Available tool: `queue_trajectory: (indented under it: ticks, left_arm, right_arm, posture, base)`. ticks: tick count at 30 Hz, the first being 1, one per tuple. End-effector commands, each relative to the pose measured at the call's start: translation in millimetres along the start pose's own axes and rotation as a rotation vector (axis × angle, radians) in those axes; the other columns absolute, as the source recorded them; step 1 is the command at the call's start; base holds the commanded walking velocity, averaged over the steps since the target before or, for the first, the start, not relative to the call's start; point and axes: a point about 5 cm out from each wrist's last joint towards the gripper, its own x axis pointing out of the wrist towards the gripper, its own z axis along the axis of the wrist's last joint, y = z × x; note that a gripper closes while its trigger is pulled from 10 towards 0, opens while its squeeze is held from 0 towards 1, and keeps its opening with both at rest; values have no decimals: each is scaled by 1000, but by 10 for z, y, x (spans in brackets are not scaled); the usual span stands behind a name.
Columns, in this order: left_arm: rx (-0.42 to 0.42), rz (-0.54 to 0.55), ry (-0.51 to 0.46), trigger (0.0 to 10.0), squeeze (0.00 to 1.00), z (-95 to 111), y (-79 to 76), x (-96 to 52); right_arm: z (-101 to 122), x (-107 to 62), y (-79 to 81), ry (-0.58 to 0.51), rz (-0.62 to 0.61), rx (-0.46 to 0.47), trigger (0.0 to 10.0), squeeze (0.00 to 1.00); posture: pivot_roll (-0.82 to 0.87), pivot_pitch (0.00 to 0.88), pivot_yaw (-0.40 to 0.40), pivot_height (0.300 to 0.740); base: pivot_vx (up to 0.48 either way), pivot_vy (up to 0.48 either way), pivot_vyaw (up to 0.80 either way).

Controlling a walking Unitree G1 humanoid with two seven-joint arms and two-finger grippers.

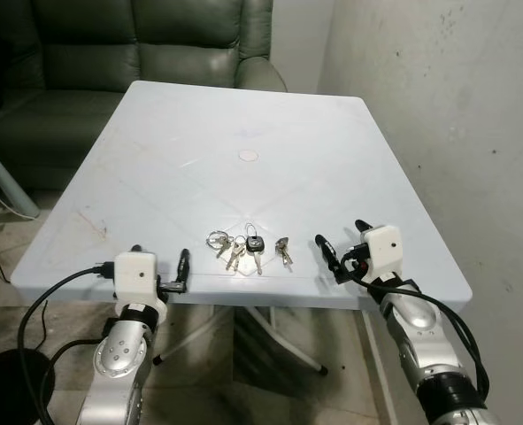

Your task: Hang keys on a hook

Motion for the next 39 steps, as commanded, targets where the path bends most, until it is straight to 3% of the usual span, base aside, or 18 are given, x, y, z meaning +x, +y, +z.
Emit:
queue_trajectory:
  ticks: [1, 6, 10, 14, 21, 23, 29, 39]
  left_arm:
    - [20, -42, -15, 10000, 0, 25, -58, -14]
    - [47, -109, -13, 10000, 0, 1, -231, -90]
    - [54, -116, -14, 10000, 0, -1, -267, -99]
    - [66, -144, -21, 10000, 0, 2, -324, -115]
    - [105, -190, -33, 10000, 0, 10, -434, -162]
    - [125, -213, -27, 10000, 0, -13, -509, -199]
    - [126, -226, -24, 10000, 0, -17, -579, -270]
    - [120, -220, -4, 10000, 0, -43, -644, -382]
  right_arm:
    - [24, 40, 5, 11, 29, -14, 10000, 0]
    - [85, 105, 74, 22, 140, -46, 10000, 0]
    - [118, 138, 109, 18, 173, -53, 10000, 0]
    - [187, 185, 249, -7, 244, -69, 10000, 0]
    - [288, 271, 481, -32, 345, -11, 10000, 0]
    - [327, 319, 597, -49, 336, -24, 10000, 0]
    - [334, 364, 718, -15, 336, -17, 10000, 0]
    - [334, 501, 832, 60, 262, 9, 10000, 0]
  posture:
    - [1, 63, -54, 740]
    - [8, 79, -61, 740]
    - [10, 83, -64, 740]
    - [12, 82, -65, 740]
    - [19, 89, -69, 740]
    - [24, 102, -75, 740]
    - [33, 149, -91, 740]
    - [52, 192, -116, 740]
  base:
    - [0, 0, 0]
    - [0, 0, 0]
    - [0, 0, 0]
    - [0, 0, 0]
    - [0, 0, 0]
    - [0, 0, 0]
    - [0, 0, 0]
    - [0, 0, 0]
